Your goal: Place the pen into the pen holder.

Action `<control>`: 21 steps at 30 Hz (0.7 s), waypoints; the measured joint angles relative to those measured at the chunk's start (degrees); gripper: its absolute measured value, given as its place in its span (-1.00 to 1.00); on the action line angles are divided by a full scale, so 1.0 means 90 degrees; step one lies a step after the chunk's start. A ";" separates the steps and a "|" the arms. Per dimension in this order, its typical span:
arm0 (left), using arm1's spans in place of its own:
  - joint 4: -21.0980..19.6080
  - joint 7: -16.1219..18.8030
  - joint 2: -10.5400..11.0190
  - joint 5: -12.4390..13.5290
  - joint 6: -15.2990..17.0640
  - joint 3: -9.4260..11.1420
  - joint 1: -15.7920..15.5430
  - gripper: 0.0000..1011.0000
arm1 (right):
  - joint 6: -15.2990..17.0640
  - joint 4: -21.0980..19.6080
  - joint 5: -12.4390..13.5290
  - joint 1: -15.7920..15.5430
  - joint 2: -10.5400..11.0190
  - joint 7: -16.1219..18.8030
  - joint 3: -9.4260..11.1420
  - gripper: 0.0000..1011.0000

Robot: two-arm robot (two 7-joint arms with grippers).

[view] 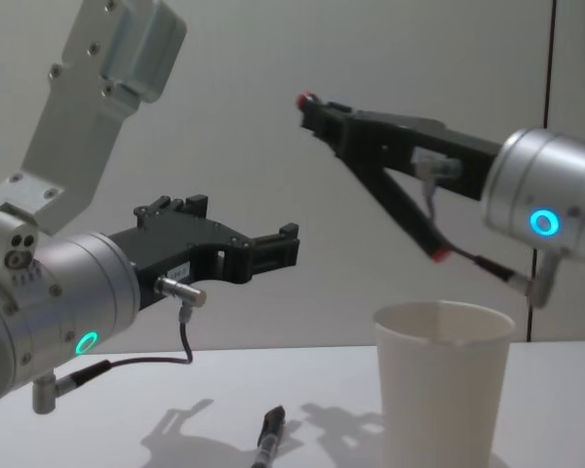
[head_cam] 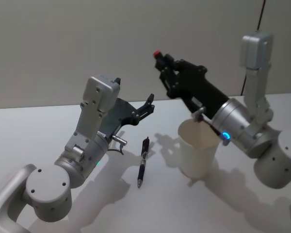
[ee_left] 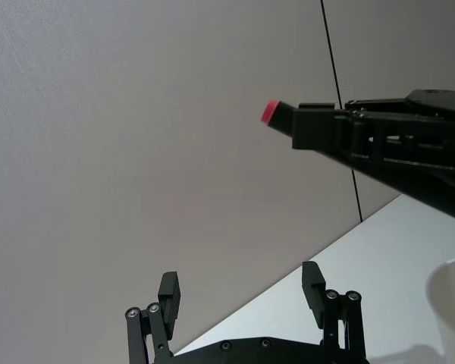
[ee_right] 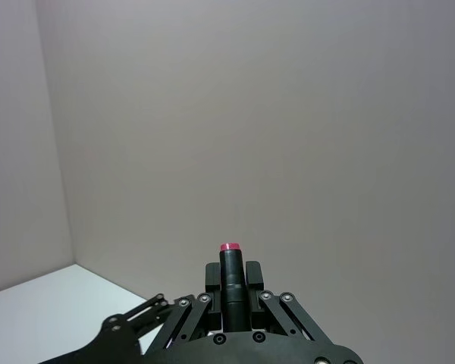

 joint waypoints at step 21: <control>0.0000 0.0000 0.0000 0.0000 0.0000 0.0000 0.0000 0.98 | -0.1022 -0.0037 -0.0421 -0.0306 -0.0163 -0.0544 -0.0320 -0.63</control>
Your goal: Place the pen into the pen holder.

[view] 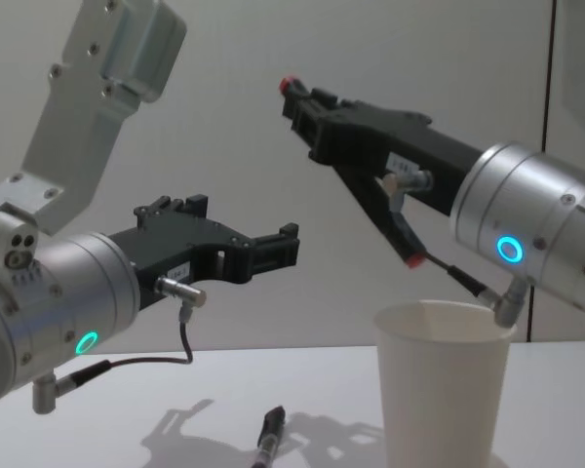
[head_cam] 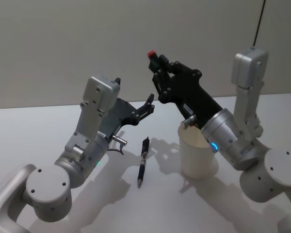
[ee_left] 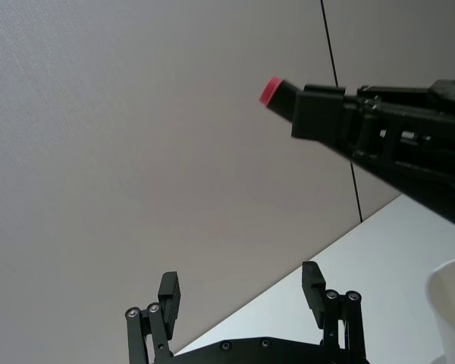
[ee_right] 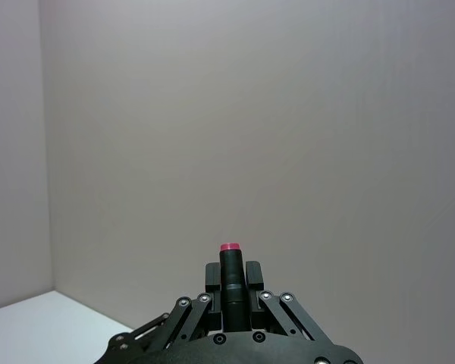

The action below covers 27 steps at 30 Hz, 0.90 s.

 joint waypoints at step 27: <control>0.0000 0.0000 0.0000 0.0000 0.0000 0.0000 0.0000 0.98 | -0.0601 0.0043 -0.0203 -0.0267 0.0114 -0.0825 0.0084 -0.63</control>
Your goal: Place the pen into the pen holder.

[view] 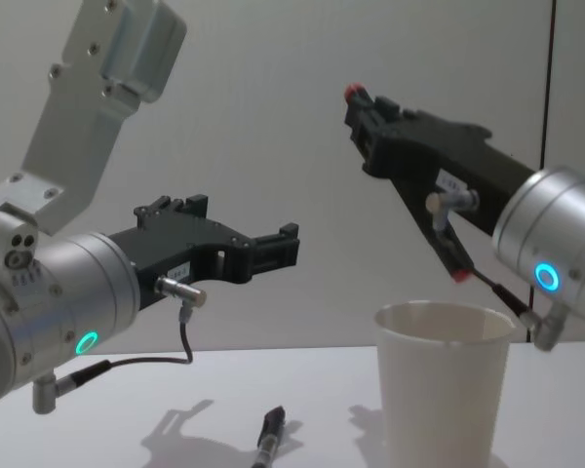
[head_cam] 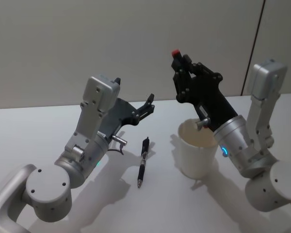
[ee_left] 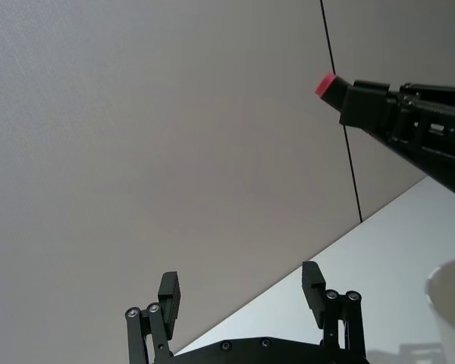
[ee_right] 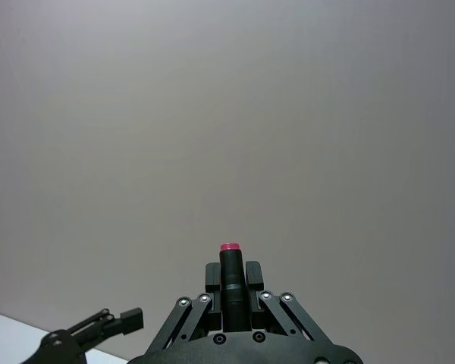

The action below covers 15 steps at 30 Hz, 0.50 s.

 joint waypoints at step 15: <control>0.0000 0.0000 0.0000 0.0000 0.0000 0.0000 0.0000 0.98 | -0.0094 0.0415 -0.0082 0.0041 -0.0075 -0.0110 0.0010 -0.63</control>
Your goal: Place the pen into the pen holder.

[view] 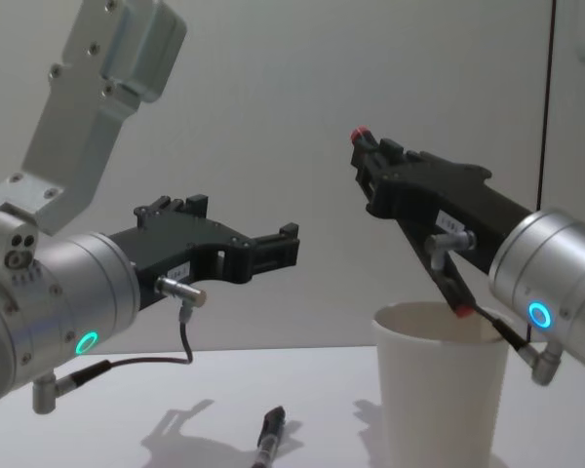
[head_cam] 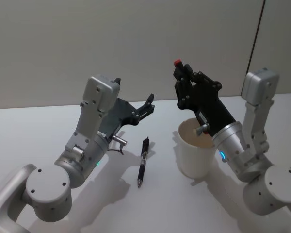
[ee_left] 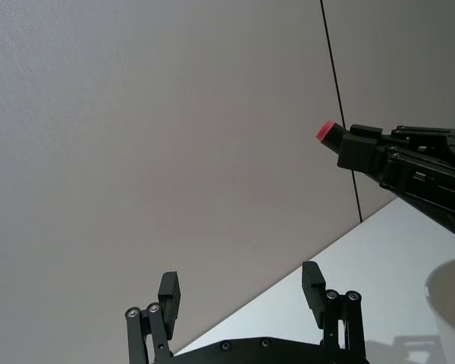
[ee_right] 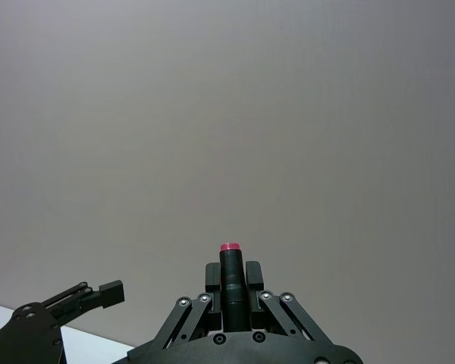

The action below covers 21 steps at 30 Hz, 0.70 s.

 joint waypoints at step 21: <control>0.0000 0.0000 0.0000 0.0000 0.0000 0.0000 0.0000 0.98 | -0.0077 0.0262 -0.0082 0.0068 -0.0075 0.0045 0.0006 -0.63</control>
